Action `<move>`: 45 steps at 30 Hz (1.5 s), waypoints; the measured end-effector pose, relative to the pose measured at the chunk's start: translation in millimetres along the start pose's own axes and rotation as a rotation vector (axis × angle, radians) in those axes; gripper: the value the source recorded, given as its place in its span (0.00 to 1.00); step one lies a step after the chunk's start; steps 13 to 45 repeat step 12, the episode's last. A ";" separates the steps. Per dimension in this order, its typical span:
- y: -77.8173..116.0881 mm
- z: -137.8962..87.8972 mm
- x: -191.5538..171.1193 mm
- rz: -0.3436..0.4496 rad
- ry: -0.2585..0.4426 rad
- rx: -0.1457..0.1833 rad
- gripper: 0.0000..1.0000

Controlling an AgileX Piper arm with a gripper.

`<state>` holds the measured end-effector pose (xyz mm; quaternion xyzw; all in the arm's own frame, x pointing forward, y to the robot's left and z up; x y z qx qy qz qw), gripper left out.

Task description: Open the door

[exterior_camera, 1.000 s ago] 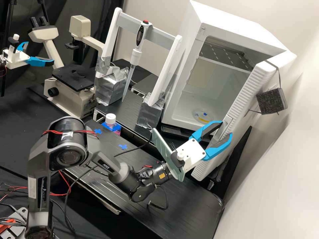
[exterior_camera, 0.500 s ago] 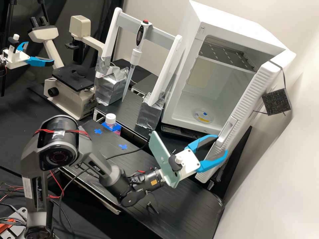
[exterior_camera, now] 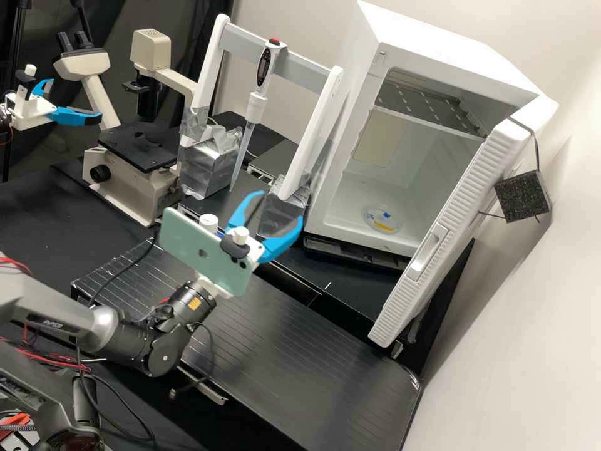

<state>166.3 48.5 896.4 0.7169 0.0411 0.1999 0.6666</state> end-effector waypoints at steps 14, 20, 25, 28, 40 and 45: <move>-31.0 -3.6 19.3 -0.079 0.045 0.121 1.00; -31.0 -3.6 19.3 -0.079 0.045 0.121 1.00; -31.0 -3.6 19.3 -0.079 0.045 0.121 1.00; -31.0 -3.6 19.3 -0.079 0.045 0.121 1.00; -31.0 -3.6 19.3 -0.079 0.045 0.121 1.00; -31.0 -3.6 19.3 -0.079 0.045 0.121 1.00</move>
